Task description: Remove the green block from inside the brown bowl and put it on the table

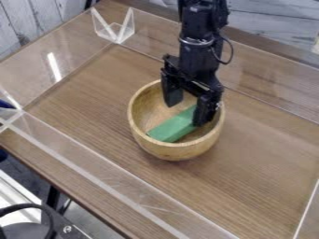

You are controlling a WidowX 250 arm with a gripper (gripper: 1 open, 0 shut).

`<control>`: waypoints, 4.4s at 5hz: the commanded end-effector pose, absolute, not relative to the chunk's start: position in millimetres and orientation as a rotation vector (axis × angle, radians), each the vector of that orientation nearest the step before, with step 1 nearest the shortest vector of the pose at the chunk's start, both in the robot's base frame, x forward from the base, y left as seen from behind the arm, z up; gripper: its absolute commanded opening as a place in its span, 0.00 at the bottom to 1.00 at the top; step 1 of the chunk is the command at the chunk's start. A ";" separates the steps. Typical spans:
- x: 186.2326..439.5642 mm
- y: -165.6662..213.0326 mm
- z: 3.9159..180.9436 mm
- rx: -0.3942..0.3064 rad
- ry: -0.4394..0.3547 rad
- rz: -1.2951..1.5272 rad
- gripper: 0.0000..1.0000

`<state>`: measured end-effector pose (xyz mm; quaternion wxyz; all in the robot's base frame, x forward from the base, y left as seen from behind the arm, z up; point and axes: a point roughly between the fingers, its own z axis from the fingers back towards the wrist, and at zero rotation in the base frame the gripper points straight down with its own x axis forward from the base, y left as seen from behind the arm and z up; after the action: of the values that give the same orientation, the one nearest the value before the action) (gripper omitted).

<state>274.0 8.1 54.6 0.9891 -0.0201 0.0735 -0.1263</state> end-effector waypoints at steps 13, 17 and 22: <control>282.1 17.6 59.9 -0.017 0.080 -0.225 1.00; 282.5 19.5 46.2 -0.017 0.109 -0.213 1.00; 290.0 19.4 13.9 -0.021 0.175 -0.208 1.00</control>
<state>290.6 17.6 22.2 0.9911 -0.0114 0.0820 -0.1043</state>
